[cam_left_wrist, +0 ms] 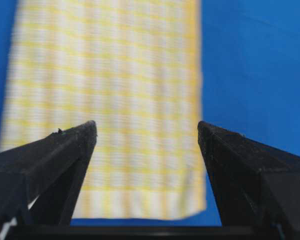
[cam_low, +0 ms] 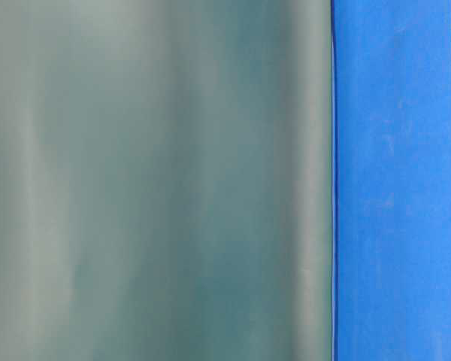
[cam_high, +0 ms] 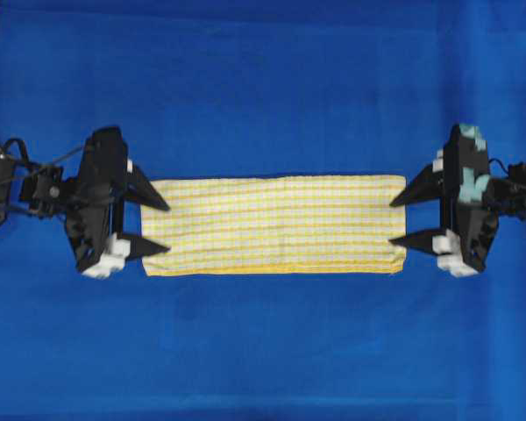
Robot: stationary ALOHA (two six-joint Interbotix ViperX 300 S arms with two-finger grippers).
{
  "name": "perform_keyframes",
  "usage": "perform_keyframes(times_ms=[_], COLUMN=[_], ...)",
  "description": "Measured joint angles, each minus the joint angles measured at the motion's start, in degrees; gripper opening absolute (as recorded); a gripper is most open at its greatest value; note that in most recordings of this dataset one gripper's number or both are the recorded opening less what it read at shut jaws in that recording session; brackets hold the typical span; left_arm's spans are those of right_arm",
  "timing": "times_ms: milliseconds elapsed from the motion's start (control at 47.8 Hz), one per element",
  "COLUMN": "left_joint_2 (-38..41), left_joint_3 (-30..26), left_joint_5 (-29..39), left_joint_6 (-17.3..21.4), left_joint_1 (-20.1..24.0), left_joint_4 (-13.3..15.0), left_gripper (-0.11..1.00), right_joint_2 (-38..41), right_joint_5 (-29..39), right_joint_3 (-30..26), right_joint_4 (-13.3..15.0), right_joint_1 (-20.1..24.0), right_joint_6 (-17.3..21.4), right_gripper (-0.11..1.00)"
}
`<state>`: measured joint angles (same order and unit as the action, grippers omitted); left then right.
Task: Fold the yellow towel.
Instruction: 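Open both grippers, releasing the folded edge onto the towel, then pinch the folded strip's left and right ends with both grippers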
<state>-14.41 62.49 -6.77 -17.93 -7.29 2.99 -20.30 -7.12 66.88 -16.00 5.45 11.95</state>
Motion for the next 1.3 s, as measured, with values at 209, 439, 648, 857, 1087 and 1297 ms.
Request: perform_keyframes(times_ms=[209, 439, 648, 857, 1087, 1297], left_joint_2=[1.58, 4.83, 8.53, 9.76, 10.11, 10.81], left_joint_3=[-0.26, -0.70, -1.58, -2.37, -3.87, -5.36], left_joint_5=[3.08, 3.87, 3.96, 6.86, 11.69, 14.24], left_joint_6=[2.72, 6.33, 6.50, 7.03, 6.86, 6.77], left_joint_1=[6.86, 10.37, 11.34, 11.43, 11.87, 11.78], left_joint_4=[-0.18, -0.18, -0.18, -0.26, -0.44, -0.35], left_gripper=[0.75, 0.75, 0.73, 0.69, 0.38, 0.08], right_joint_2=[0.18, 3.60, 8.53, 11.95, 12.22, 12.39], right_joint_5=[2.64, 3.43, 3.34, 3.43, 3.43, 3.87], right_joint_3=[0.09, 0.09, -1.05, -2.20, -2.46, -2.55], right_joint_4=[1.76, 3.87, 4.04, 4.13, 4.13, 4.75], right_joint_1=[-8.00, -12.30, -12.39, -12.39, -12.39, -12.22], right_joint_6=[-1.23, -1.41, -1.41, -1.41, -1.41, -2.02], right_gripper=[0.71, 0.71, 0.71, 0.71, 0.71, 0.49])
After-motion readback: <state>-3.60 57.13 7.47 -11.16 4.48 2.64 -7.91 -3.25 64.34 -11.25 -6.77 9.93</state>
